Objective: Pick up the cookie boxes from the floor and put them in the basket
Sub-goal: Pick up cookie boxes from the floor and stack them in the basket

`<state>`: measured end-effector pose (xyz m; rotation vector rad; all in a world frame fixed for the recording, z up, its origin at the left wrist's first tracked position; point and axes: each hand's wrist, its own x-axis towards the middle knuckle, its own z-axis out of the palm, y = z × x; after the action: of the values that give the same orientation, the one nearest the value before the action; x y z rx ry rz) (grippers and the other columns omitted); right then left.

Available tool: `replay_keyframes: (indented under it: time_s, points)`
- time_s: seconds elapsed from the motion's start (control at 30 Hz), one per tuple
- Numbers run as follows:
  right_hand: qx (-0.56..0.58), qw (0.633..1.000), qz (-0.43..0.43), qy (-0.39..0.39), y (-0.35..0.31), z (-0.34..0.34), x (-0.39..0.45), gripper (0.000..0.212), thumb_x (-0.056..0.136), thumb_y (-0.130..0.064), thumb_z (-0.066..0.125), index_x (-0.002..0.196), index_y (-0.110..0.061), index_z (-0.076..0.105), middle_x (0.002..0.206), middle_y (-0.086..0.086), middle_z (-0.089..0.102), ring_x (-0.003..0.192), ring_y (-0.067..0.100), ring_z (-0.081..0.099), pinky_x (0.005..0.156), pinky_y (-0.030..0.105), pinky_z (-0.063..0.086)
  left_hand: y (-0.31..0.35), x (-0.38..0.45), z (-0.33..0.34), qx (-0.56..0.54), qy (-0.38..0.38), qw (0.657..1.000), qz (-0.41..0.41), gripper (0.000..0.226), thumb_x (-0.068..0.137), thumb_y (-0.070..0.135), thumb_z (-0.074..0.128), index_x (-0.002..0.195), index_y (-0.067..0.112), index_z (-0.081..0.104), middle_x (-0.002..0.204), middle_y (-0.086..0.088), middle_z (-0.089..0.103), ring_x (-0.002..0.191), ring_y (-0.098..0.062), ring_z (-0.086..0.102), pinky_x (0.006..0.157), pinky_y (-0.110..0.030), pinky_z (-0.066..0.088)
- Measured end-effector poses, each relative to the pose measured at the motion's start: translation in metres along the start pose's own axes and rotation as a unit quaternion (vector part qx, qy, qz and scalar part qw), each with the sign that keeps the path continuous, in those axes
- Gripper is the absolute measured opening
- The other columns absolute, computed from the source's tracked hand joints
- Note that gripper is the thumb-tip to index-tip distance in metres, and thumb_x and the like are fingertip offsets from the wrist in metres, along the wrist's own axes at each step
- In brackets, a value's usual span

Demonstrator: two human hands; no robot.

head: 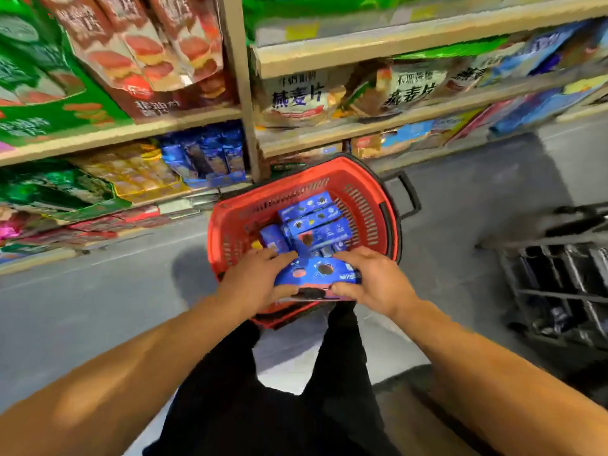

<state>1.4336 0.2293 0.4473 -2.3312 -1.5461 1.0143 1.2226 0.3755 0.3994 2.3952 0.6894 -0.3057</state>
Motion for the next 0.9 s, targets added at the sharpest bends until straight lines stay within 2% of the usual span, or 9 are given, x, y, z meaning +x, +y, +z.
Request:
replay_keyframes:
  time_s: [0.1, 0.17, 0.27, 0.37, 0.47, 0.57, 0.77, 0.9]
  points:
    - [-0.027, 0.997, -0.030, -0.069, 0.051, 0.005, 0.040, 0.076, 0.066, -0.070, 0.061, 0.131, -0.031, 0.060, 0.119, -0.001, 0.065, 0.109, 0.023, 0.062, 0.091, 0.035, 0.051, 0.011, 0.029, 0.040, -0.046, -0.003, 0.997, -0.068, 0.074, 0.075, 0.065, 0.059, 0.137, 0.026, 0.049, 0.112, -0.011, 0.061, 0.099, -0.036, 0.059, 0.086, -0.042, 0.051]
    - [-0.036, 0.994, -0.058, -0.087, 0.088, 0.010, 0.063, 0.075, 0.065, -0.062, 0.069, 0.128, -0.021, 0.063, 0.115, 0.005, 0.067, 0.103, 0.027, 0.064, 0.090, 0.034, 0.051, 0.019, 0.048, 0.067, -0.075, 0.004, 0.992, -0.103, 0.071, 0.074, 0.058, 0.069, 0.134, 0.025, 0.052, 0.111, -0.011, 0.062, 0.100, -0.035, 0.059, 0.087, -0.041, 0.051]
    - [-0.027, 0.992, -0.079, -0.094, 0.140, 0.021, 0.090, 0.070, 0.065, -0.043, 0.084, 0.126, -0.014, 0.064, 0.113, 0.012, 0.067, 0.101, 0.033, 0.064, 0.092, 0.038, 0.050, 0.028, 0.082, 0.104, -0.126, 0.020, 0.981, -0.144, 0.070, 0.071, 0.062, 0.065, 0.129, 0.024, 0.055, 0.106, -0.009, 0.065, 0.097, -0.031, 0.061, 0.083, -0.040, 0.051]
    - [-0.033, 0.990, -0.075, -0.117, 0.182, 0.044, 0.115, 0.073, 0.063, -0.034, 0.088, 0.129, -0.015, 0.062, 0.113, 0.011, 0.064, 0.101, 0.036, 0.061, 0.093, 0.039, 0.048, 0.028, 0.113, 0.149, -0.175, 0.031, 0.970, -0.168, 0.065, 0.067, 0.043, 0.074, 0.126, 0.020, 0.059, 0.102, -0.010, 0.067, 0.092, -0.032, 0.061, 0.082, -0.040, 0.050]
    - [-0.066, 0.984, -0.080, -0.146, 0.214, 0.075, 0.142, 0.073, 0.067, -0.038, 0.085, 0.132, -0.018, 0.058, 0.118, 0.009, 0.060, 0.107, 0.036, 0.057, 0.093, 0.043, 0.050, 0.016, 0.141, 0.193, -0.167, 0.026, 0.966, -0.196, 0.066, 0.068, 0.032, 0.078, 0.129, 0.020, 0.056, 0.106, -0.011, 0.065, 0.096, -0.035, 0.058, 0.087, -0.044, 0.048]
    - [-0.133, 0.973, -0.087, -0.169, 0.241, 0.109, 0.173, 0.070, 0.074, -0.047, 0.079, 0.134, -0.023, 0.052, 0.128, 0.002, 0.054, 0.116, 0.030, 0.052, 0.091, 0.043, 0.051, -0.003, 0.168, 0.237, -0.161, 0.033, 0.962, -0.217, 0.062, 0.071, 0.028, 0.076, 0.129, 0.017, 0.057, 0.106, -0.014, 0.065, 0.095, -0.039, 0.058, 0.084, -0.046, 0.050]
    - [-0.275, 0.938, -0.135, -0.164, 0.298, 0.184, 0.236, 0.066, 0.080, -0.050, 0.072, 0.132, -0.018, 0.050, 0.120, 0.007, 0.058, 0.108, 0.034, 0.058, 0.097, 0.045, 0.040, -0.047, 0.228, 0.333, -0.156, 0.027, 0.956, -0.248, 0.068, 0.074, 0.032, 0.075, 0.136, 0.021, 0.048, 0.123, -0.011, 0.059, 0.114, -0.039, 0.051, 0.087, -0.051, 0.050]
    - [-0.321, 0.920, -0.132, -0.180, 0.321, 0.209, 0.259, 0.063, 0.083, -0.053, 0.066, 0.131, -0.019, 0.045, 0.120, 0.006, 0.058, 0.111, 0.032, 0.056, 0.097, 0.043, 0.039, -0.060, 0.255, 0.367, -0.125, 0.059, 0.965, -0.222, 0.058, 0.072, 0.033, 0.062, 0.127, 0.023, 0.051, 0.118, -0.010, 0.057, 0.104, -0.040, 0.054, 0.078, -0.051, 0.053]
